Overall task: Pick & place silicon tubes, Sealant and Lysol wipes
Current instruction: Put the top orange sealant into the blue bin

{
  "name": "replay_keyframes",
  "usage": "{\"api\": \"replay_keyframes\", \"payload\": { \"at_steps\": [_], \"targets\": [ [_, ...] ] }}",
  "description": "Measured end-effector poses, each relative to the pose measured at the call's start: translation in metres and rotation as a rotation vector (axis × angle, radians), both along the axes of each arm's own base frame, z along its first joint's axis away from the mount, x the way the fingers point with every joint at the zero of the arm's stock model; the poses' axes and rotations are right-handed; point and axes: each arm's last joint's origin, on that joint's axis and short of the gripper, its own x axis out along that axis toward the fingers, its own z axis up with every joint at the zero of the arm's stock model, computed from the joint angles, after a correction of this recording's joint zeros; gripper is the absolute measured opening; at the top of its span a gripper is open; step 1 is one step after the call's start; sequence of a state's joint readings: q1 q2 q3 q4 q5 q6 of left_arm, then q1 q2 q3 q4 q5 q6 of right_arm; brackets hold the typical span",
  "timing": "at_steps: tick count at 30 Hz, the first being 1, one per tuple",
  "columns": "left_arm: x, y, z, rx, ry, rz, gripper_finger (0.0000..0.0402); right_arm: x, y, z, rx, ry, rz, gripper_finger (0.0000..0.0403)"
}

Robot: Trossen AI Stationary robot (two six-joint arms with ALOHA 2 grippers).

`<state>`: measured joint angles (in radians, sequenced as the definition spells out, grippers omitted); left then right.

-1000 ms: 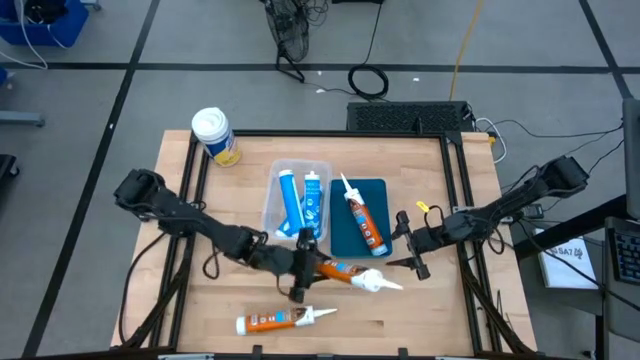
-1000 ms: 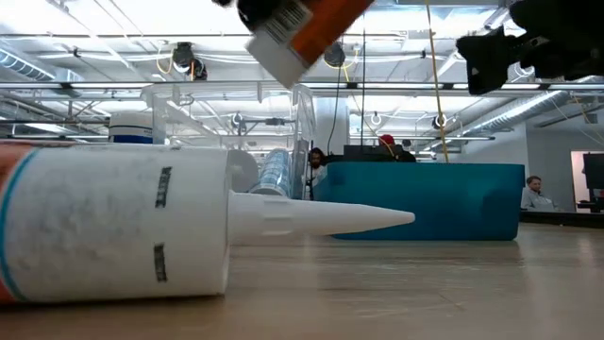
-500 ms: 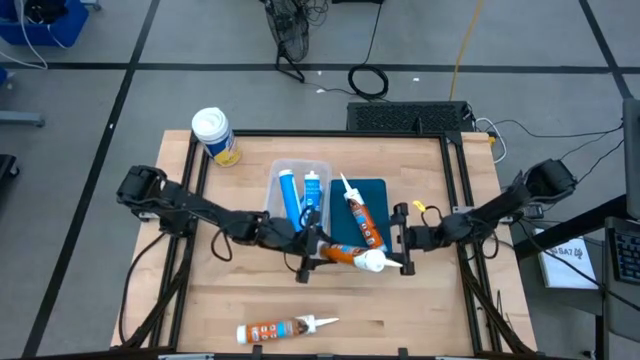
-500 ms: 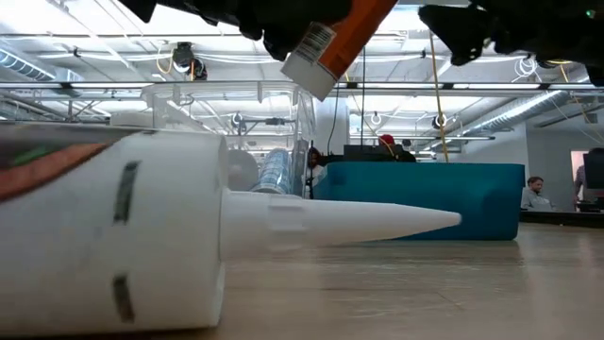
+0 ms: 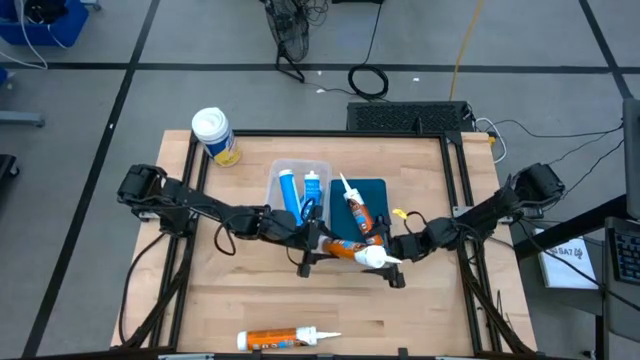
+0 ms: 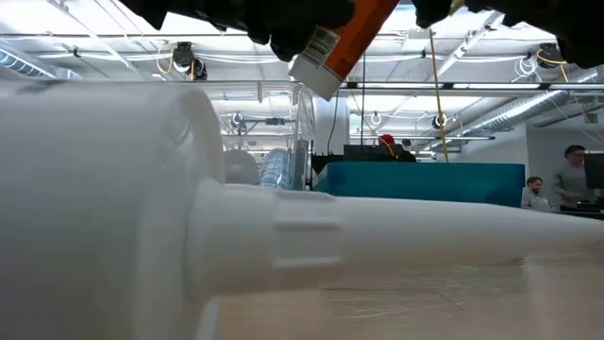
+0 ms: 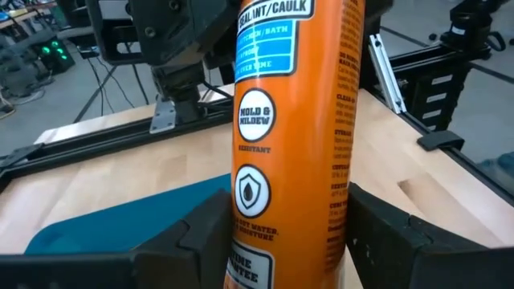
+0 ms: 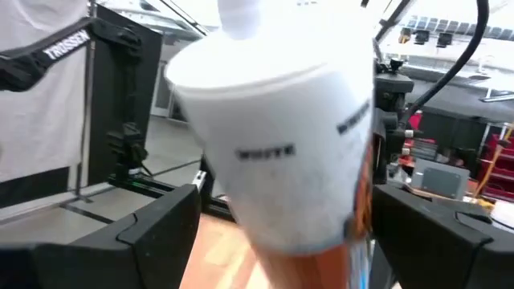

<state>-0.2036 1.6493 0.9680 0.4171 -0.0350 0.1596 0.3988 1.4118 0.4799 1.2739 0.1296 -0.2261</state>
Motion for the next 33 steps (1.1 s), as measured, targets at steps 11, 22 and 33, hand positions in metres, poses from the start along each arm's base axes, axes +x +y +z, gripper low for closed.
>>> {"api": "replay_keyframes", "payload": {
  "at_steps": [11,22,33],
  "targets": [
    [0.0,0.001,0.0,0.005,0.0,-0.022,0.0205,0.013,-0.004,-0.001,-0.001,0.014,-0.031,0.0298],
    [0.0,0.001,0.0,-0.015,0.0,-0.013,0.0202,0.014,-0.009,0.001,-0.004,-0.006,-0.057,0.0207],
    [0.001,0.003,0.001,-0.109,0.012,0.05,0.0293,0.01,-0.011,0.008,0.001,0.014,-0.081,0.0204]
  ]
}}
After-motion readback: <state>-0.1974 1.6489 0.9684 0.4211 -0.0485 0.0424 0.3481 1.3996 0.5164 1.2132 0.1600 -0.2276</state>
